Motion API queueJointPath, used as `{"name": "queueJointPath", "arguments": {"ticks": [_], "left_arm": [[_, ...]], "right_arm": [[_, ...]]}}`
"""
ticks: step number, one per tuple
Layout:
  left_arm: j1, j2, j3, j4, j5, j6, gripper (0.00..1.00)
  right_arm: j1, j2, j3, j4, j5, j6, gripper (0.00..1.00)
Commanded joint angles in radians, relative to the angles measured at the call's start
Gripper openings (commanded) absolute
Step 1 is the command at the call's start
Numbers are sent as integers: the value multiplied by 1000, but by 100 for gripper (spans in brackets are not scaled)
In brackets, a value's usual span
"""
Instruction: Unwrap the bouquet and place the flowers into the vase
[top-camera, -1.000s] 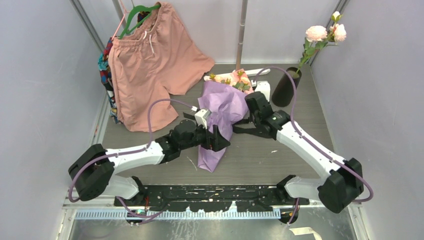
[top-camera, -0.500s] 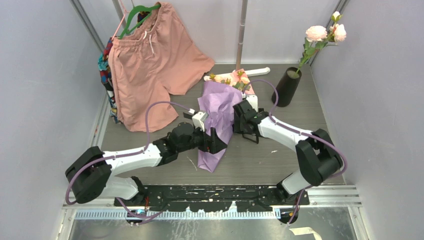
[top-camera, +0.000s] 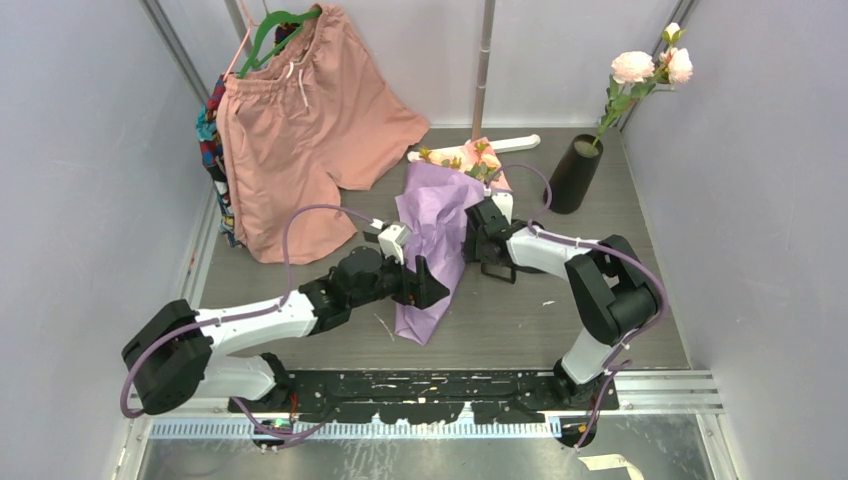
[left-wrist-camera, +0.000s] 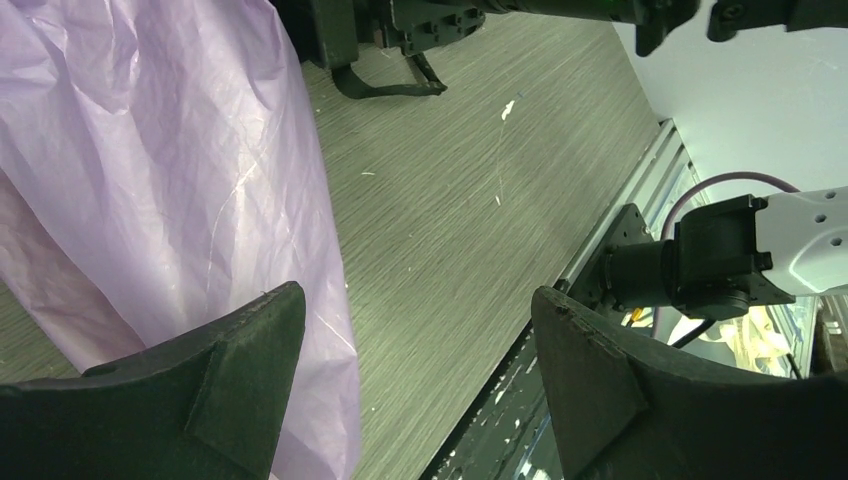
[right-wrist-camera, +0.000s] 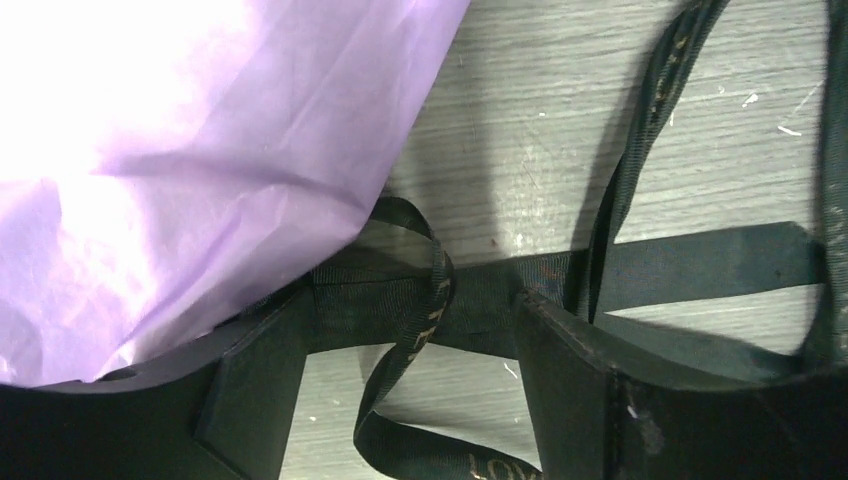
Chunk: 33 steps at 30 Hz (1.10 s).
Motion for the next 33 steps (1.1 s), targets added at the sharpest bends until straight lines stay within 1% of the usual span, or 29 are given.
{"name": "queueJointPath", "arguments": {"ticks": [1, 2, 4, 8, 13, 14, 18, 24, 28, 33], "left_arm": [[2, -48, -3, 11, -19, 20, 84], [3, -51, -4, 8, -22, 21, 84], [3, -58, -5, 4, -25, 22, 84], [2, -70, -8, 3, -26, 23, 83], [3, -82, -10, -3, -32, 26, 83], [3, -85, -11, -5, -33, 26, 83], [4, -90, -14, -8, -35, 29, 83], [3, -98, -19, -9, -36, 31, 83], [3, -104, -20, -9, -34, 32, 83], [3, -113, -23, -10, -35, 32, 83]], "right_arm": [[-35, 38, -12, 1, -25, 33, 74], [-41, 36, -16, -5, -22, 35, 71], [-55, 26, -31, -15, -21, 41, 59], [-89, 8, -57, -22, -30, 51, 27], [-118, 5, -70, -30, -39, 59, 4], [-123, 2, -72, -31, -41, 62, 1], [-167, -21, -86, -45, -44, 91, 1], [-273, -111, -130, -58, -73, 141, 1], [-329, -207, -157, -68, -46, 177, 1], [-330, -357, -164, -92, 3, 193, 1]]}}
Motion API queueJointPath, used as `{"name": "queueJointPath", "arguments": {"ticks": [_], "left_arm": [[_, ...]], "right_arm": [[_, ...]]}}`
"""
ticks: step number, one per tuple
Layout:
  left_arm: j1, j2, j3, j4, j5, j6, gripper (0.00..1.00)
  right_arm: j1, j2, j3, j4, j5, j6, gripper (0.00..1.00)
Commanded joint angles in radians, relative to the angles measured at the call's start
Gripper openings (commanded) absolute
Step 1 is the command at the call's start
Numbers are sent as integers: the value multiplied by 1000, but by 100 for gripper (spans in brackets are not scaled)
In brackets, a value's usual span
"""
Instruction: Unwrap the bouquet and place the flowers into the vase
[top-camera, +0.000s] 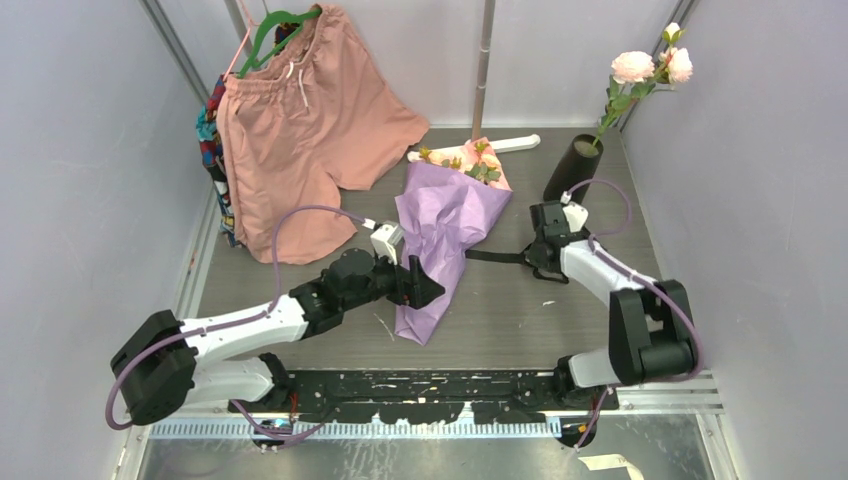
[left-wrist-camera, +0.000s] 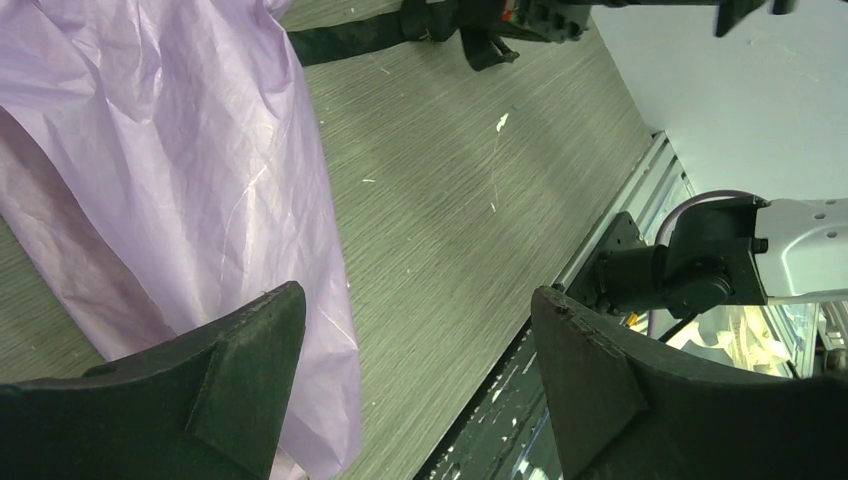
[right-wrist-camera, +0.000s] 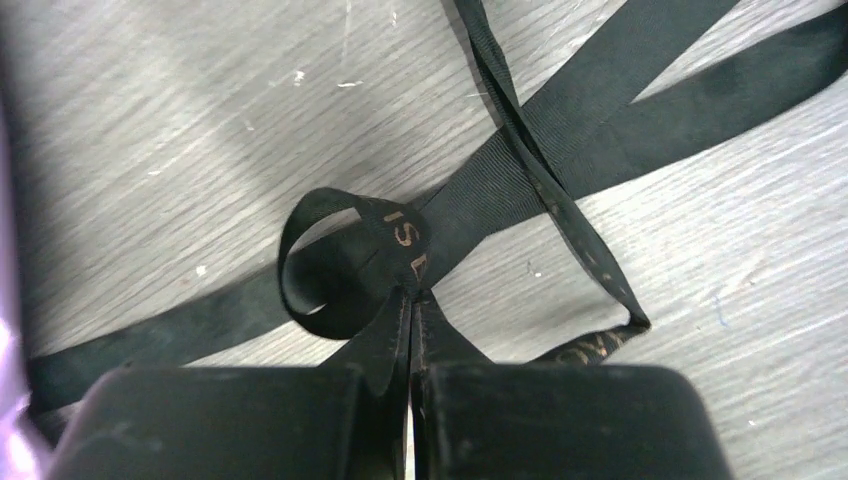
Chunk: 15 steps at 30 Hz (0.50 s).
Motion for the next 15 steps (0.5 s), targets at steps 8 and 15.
{"name": "queueJointPath", "arguments": {"ticks": [8, 15], "left_arm": [[4, -18, 2, 31, -2, 21, 83], [5, -38, 0, 11, -8, 21, 83]], "right_arm": [[147, -156, 167, -111, 34, -29, 39], [219, 98, 230, -37, -36, -15, 31]]}}
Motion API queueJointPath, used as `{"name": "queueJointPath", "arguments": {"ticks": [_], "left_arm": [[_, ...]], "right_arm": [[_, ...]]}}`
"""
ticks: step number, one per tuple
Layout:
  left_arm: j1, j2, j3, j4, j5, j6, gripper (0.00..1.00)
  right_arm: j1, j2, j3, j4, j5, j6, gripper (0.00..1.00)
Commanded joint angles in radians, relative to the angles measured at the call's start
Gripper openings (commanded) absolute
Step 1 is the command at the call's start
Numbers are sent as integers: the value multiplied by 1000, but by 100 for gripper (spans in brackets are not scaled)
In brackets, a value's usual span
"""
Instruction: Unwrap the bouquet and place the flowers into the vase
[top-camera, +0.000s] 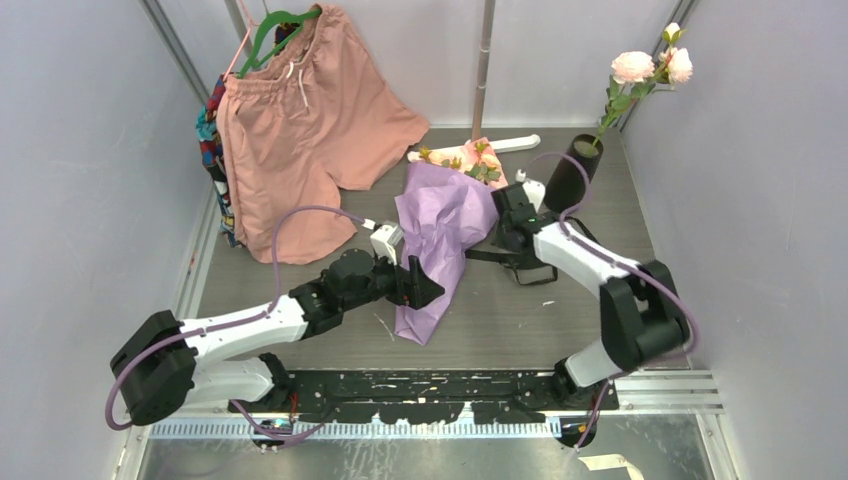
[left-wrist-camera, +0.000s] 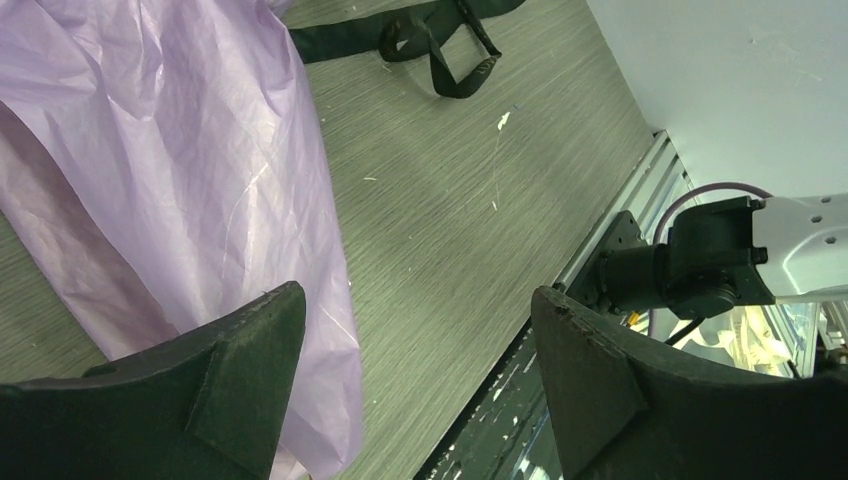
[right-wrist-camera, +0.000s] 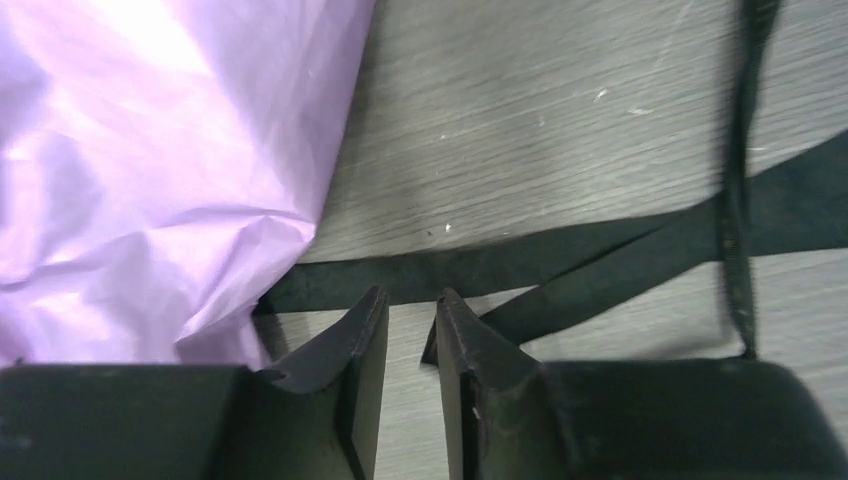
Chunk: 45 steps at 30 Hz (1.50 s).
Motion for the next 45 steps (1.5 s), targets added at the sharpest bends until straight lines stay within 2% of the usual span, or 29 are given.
{"name": "queueJointPath", "arguments": {"ticks": [1, 5, 12, 21, 28, 34, 41, 45], "left_arm": [[5, -45, 2, 4, -13, 22, 83], [6, -71, -13, -16, -33, 29, 83], [10, -79, -23, -19, -35, 28, 83], [10, -111, -42, -20, -39, 26, 83], [14, -140, -46, -34, -48, 30, 83], [18, -148, -53, -38, -45, 30, 83], [39, -163, -70, -44, -46, 27, 84], [77, -154, -68, -69, -53, 25, 84]], "right_arm": [[19, 144, 34, 45, -35, 8, 33], [19, 223, 39, 82, -51, 13, 34], [11, 281, 35, 105, -31, 22, 29], [-125, 279, -18, 103, -87, 68, 26], [-219, 198, -96, 100, -70, 90, 24], [-296, 65, -173, 114, -31, 145, 24], [-302, -80, -185, 89, 40, 161, 23], [-266, -149, -128, 46, 55, 134, 30]]}}
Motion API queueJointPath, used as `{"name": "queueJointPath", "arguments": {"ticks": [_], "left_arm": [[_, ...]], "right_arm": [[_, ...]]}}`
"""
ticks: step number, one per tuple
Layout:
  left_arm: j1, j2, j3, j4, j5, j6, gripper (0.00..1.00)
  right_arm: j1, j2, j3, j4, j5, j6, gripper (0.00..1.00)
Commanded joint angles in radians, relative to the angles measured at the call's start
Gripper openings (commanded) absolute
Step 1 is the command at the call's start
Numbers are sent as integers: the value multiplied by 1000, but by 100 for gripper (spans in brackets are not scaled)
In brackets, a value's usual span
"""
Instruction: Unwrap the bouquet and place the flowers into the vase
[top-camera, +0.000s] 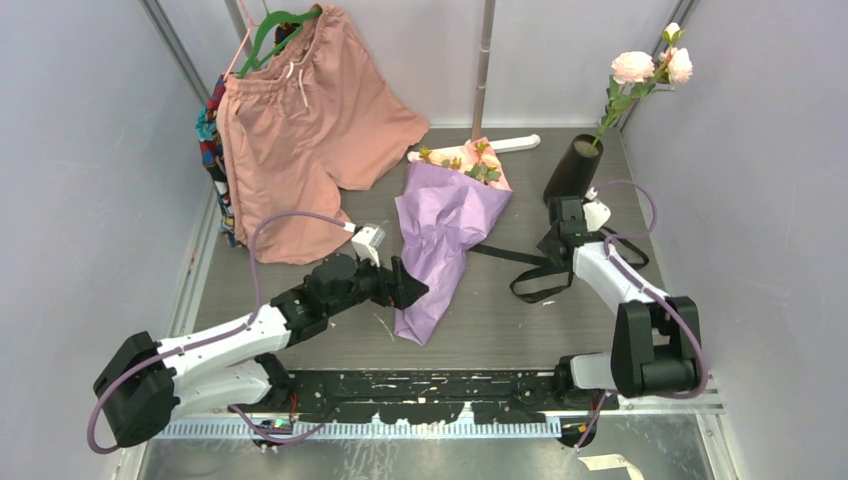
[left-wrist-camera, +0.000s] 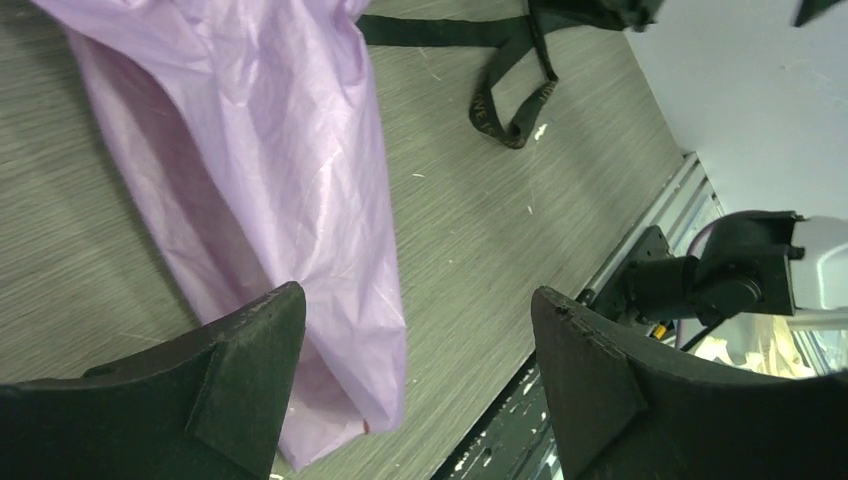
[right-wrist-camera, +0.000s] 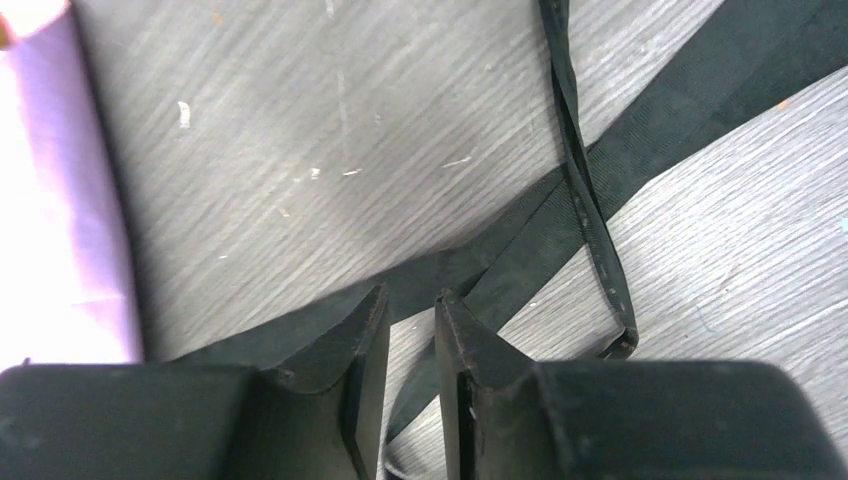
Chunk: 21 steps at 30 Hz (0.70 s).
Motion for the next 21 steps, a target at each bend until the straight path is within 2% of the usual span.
{"name": "queueJointPath", "arguments": {"ticks": [1, 6, 11, 14, 17, 21], "left_arm": [[48, -9, 1, -6, -19, 3, 83], [131, 37, 23, -40, -27, 7, 82], [132, 130, 62, -39, -37, 29, 81], [132, 156, 67, -11, -19, 13, 81], [132, 144, 61, -12, -18, 8, 81], [133, 92, 52, -51, -37, 20, 81]], "right_arm": [[51, -88, 89, -44, 79, -11, 32], [199, -82, 210, -100, 139, -57, 38], [298, 70, 321, -82, 67, -78, 39], [314, 184, 351, -34, -17, -64, 38], [315, 274, 349, 11, -62, -45, 32], [316, 338, 317, 58, -85, -27, 12]]}}
